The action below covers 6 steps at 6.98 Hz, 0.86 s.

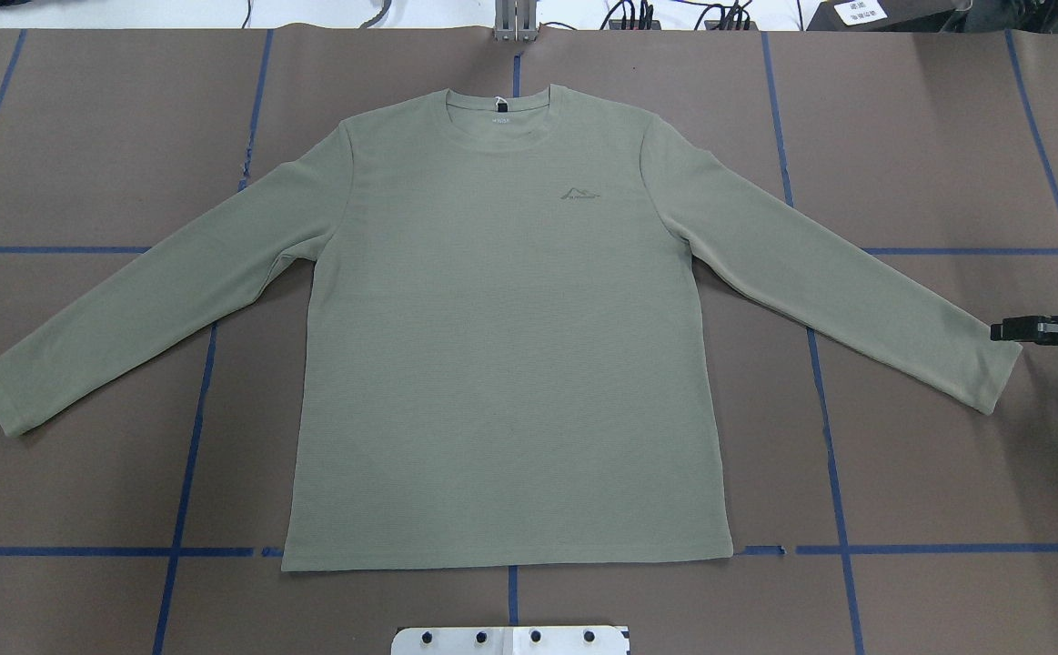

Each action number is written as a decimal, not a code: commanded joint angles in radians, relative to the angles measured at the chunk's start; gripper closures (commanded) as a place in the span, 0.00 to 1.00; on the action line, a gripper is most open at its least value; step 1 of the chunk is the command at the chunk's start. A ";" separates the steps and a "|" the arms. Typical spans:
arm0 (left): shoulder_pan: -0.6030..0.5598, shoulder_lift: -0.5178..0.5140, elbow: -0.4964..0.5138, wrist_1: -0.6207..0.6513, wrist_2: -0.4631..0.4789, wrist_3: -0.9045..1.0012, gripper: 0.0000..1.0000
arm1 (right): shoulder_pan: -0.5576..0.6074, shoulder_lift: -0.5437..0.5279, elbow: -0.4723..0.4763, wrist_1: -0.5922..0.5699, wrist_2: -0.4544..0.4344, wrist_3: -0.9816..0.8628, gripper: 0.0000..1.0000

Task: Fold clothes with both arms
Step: 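Lower the right gripper to the sleeve cuff nearest it and grasp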

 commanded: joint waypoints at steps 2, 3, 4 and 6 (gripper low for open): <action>0.000 0.000 -0.001 0.000 0.000 0.001 0.00 | -0.018 0.002 -0.022 0.000 -0.004 -0.001 0.34; 0.000 0.000 -0.003 0.000 0.000 0.001 0.00 | -0.018 0.002 -0.022 0.000 -0.005 0.000 0.34; 0.000 0.000 -0.004 0.000 -0.002 0.001 0.00 | -0.018 0.002 -0.026 0.000 -0.008 0.000 0.35; -0.002 0.002 -0.004 0.000 -0.002 0.002 0.00 | -0.021 0.002 -0.026 0.000 -0.010 -0.001 0.42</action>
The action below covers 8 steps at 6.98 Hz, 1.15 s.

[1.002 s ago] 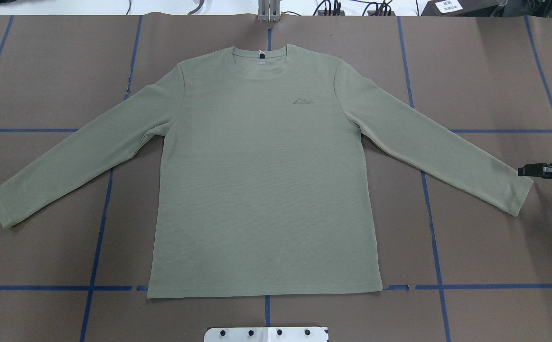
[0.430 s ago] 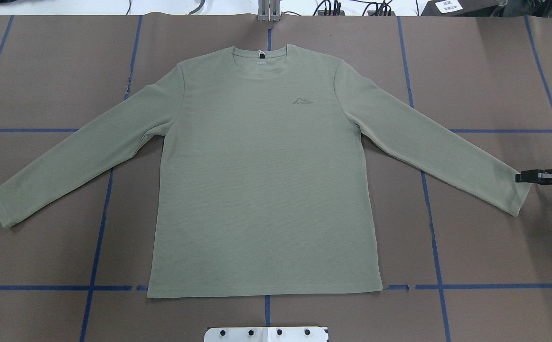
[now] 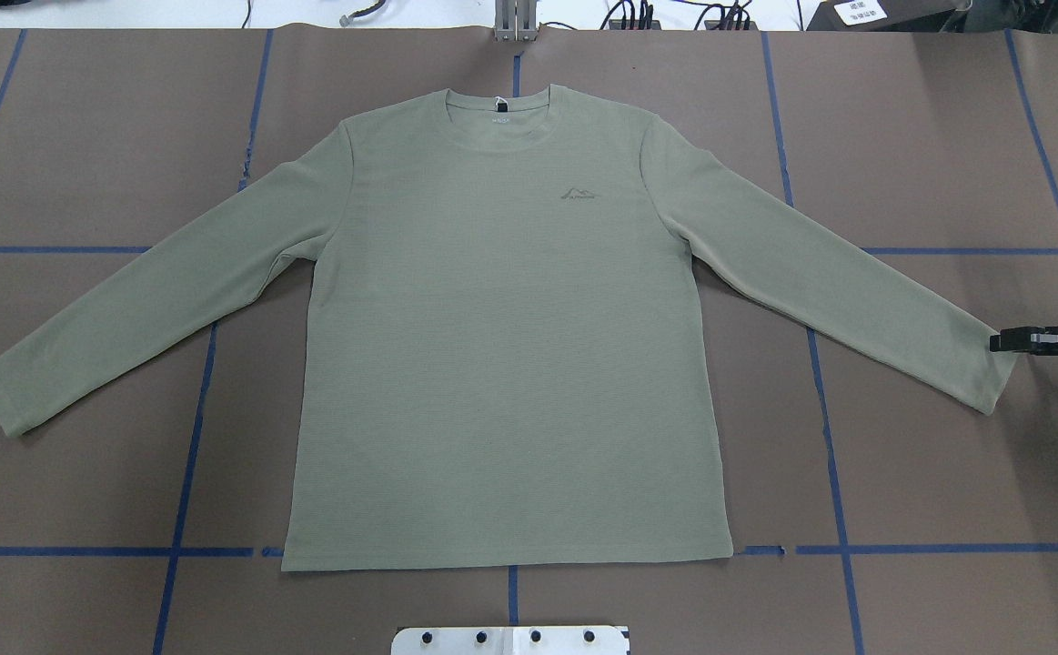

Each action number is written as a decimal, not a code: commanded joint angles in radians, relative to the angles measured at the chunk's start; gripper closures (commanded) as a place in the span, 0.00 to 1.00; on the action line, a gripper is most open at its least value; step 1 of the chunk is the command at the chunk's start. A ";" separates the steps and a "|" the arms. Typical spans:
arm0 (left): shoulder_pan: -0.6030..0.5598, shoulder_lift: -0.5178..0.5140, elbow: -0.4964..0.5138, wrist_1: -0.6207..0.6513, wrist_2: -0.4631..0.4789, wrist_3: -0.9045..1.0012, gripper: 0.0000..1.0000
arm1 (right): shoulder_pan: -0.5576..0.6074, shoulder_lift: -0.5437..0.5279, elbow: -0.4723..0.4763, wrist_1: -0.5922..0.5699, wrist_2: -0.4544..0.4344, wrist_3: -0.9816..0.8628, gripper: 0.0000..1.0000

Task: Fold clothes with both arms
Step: 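Lower the right gripper to the sleeve cuff nearest it and grasp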

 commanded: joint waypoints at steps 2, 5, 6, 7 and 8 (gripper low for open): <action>-0.001 0.003 -0.002 0.000 0.000 0.003 0.00 | -0.003 0.002 -0.002 0.000 -0.003 -0.001 0.42; -0.001 0.003 -0.002 0.000 0.000 0.003 0.00 | -0.008 0.002 -0.005 0.000 -0.003 -0.001 0.42; -0.001 0.003 -0.002 0.000 0.000 0.003 0.00 | -0.009 0.002 -0.008 0.000 -0.001 0.001 0.51; -0.001 0.001 -0.002 0.000 0.000 0.003 0.00 | -0.009 0.002 -0.008 0.000 -0.001 0.003 0.75; -0.001 0.003 -0.002 0.000 0.000 0.003 0.00 | -0.008 0.012 -0.008 0.000 -0.003 0.003 1.00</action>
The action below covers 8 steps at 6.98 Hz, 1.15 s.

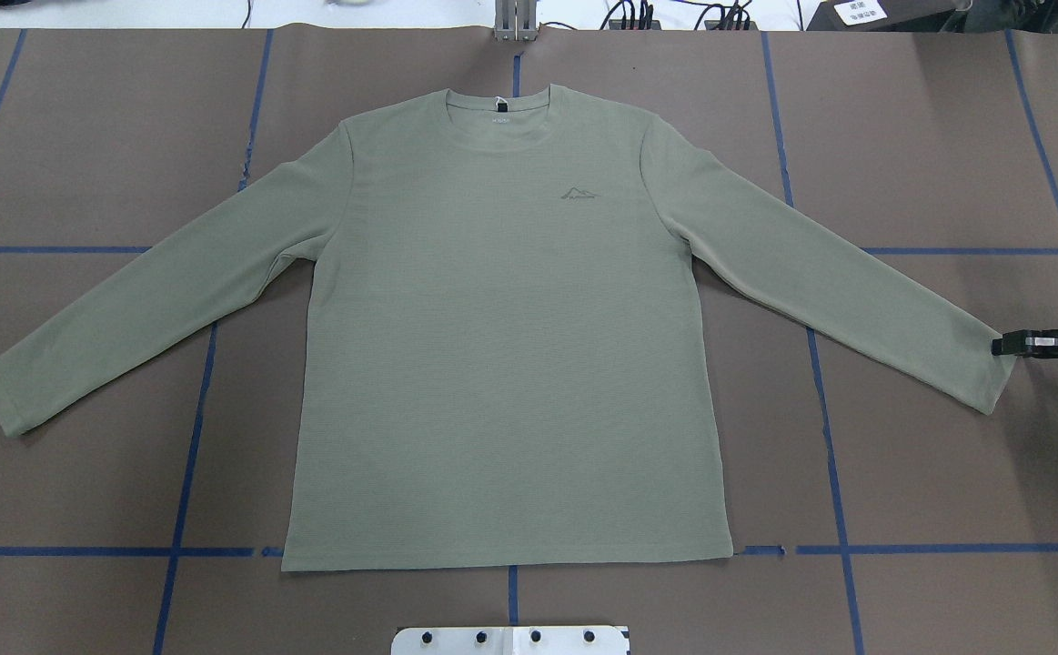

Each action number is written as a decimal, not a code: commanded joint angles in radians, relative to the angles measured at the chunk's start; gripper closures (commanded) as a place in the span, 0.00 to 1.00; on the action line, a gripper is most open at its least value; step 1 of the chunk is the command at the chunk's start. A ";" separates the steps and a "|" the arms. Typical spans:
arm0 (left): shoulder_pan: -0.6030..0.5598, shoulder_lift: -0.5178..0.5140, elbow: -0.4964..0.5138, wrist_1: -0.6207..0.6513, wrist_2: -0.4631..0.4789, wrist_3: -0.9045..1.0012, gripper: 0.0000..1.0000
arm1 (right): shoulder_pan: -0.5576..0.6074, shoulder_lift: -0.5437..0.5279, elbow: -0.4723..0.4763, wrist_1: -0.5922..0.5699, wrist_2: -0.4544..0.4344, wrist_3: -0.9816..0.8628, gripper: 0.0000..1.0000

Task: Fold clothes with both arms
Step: 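Lower the right gripper to the sleeve cuff nearest it and grasp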

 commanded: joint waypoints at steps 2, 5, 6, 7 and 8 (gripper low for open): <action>0.000 0.001 0.000 0.000 0.000 0.000 0.00 | 0.002 0.039 0.012 -0.006 0.008 -0.002 1.00; 0.000 -0.001 0.002 0.000 0.000 0.000 0.00 | 0.036 0.031 0.294 -0.290 0.051 -0.001 1.00; 0.000 -0.001 0.003 0.000 0.000 -0.002 0.00 | 0.031 0.044 0.434 -0.480 0.039 0.004 1.00; 0.000 -0.001 0.003 0.000 0.000 -0.003 0.00 | 0.028 0.109 0.525 -0.639 0.037 0.014 1.00; 0.000 -0.001 0.003 0.000 0.000 -0.005 0.00 | 0.020 0.254 0.550 -0.797 0.037 0.052 1.00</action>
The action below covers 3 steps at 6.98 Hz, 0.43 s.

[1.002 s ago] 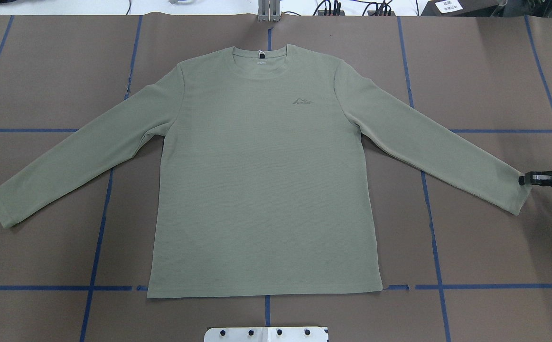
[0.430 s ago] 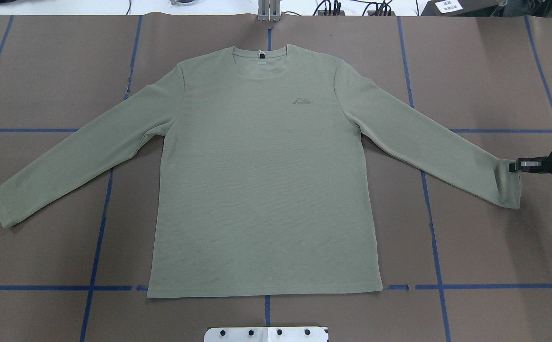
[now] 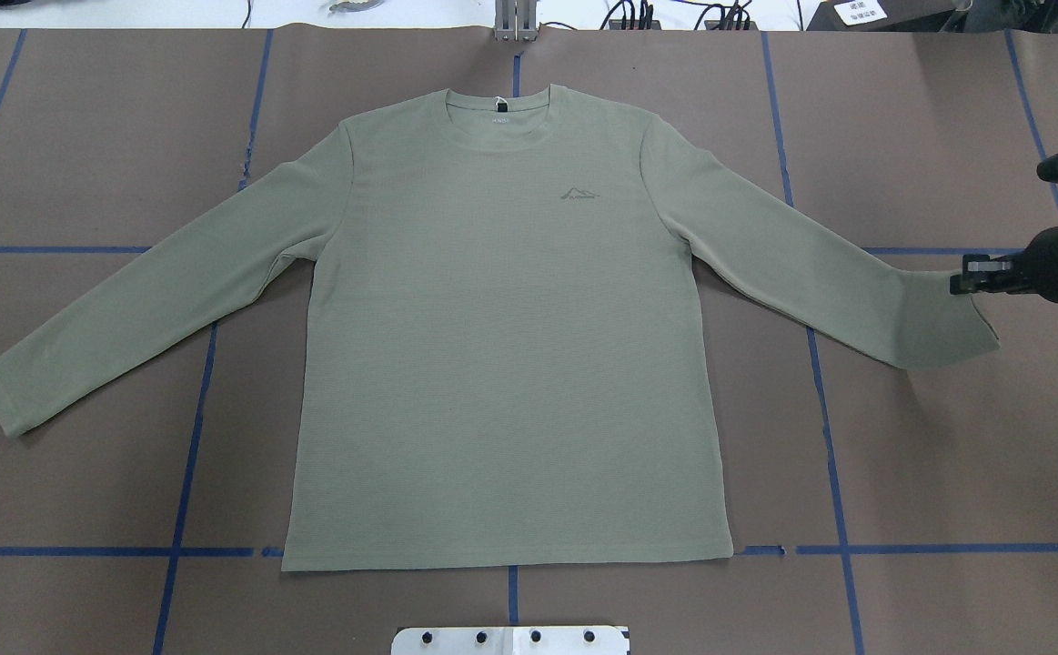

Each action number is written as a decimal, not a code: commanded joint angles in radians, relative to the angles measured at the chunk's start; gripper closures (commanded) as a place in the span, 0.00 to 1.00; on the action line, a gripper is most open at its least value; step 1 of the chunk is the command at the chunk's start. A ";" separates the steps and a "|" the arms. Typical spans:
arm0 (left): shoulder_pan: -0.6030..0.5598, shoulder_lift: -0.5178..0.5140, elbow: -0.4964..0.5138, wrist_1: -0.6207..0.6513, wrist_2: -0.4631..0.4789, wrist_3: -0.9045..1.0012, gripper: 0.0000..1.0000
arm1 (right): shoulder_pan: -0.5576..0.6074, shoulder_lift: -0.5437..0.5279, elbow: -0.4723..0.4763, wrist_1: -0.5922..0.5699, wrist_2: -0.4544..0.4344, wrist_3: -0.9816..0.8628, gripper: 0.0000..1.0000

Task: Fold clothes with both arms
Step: 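Carry the grasped sleeve with the right gripper across the shirt chest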

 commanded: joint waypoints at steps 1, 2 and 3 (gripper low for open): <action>0.000 0.000 0.000 0.000 0.000 -0.002 0.00 | -0.043 0.337 0.059 -0.390 -0.012 0.113 1.00; 0.000 0.000 0.003 0.000 0.000 -0.003 0.00 | -0.129 0.591 0.009 -0.621 -0.112 0.201 1.00; 0.000 0.000 0.009 0.000 0.000 -0.002 0.00 | -0.187 0.761 -0.099 -0.676 -0.165 0.283 1.00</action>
